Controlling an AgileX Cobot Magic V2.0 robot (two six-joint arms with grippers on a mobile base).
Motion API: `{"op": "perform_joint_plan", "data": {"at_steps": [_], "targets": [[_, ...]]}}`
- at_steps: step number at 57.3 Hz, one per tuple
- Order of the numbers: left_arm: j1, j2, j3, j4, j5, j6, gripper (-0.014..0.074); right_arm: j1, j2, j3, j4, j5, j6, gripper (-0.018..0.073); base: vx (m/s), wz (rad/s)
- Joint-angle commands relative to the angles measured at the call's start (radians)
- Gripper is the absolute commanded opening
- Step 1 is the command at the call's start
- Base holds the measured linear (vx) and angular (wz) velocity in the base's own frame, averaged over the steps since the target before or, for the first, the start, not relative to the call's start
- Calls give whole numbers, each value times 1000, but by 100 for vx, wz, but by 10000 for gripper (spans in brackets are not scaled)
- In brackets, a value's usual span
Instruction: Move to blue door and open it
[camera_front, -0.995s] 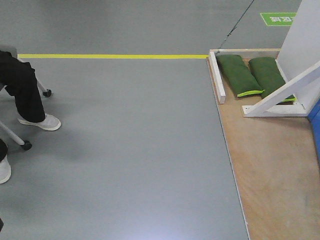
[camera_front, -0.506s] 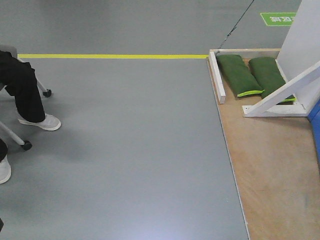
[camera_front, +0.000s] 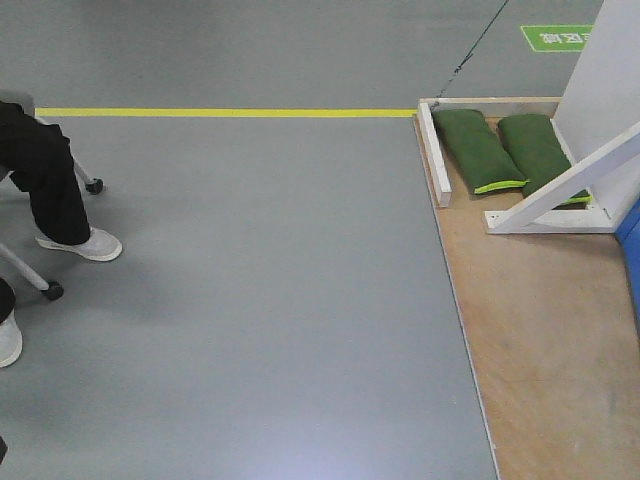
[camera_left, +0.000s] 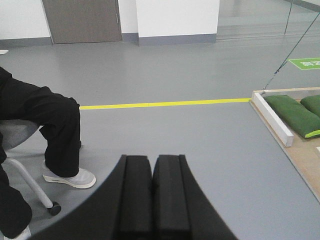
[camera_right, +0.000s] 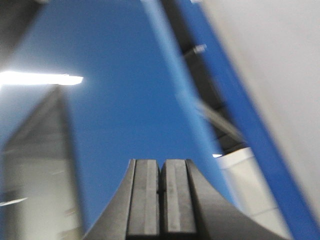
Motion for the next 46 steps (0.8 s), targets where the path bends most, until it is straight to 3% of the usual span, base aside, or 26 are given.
{"op": "perform_joint_plan", "data": {"at_steps": [1, 10, 17, 23, 35, 46], "targets": [[-6, -11, -26, -3, -85, -7, 73, -122, 24, -36, 69, -91, -3, 12, 0, 0], [-6, -11, -26, -3, -85, -7, 73, -307, 112, -36, 139, -106, -3, 12, 0, 0], [-6, -11, -26, -3, -85, -7, 73, -393, 197, -36, 140, -106, -3, 12, 0, 0], [-6, -11, -26, -3, -85, -7, 73, -412, 274, -36, 128, -106, -3, 12, 0, 0], [-6, -11, -26, -3, -85, -7, 73, -412, 433, -36, -23, -108, -3, 12, 0, 0], [-6, -11, -26, -3, -85, -7, 73, -409, 533, -36, -99, -116, -3, 12, 0, 0]]}}
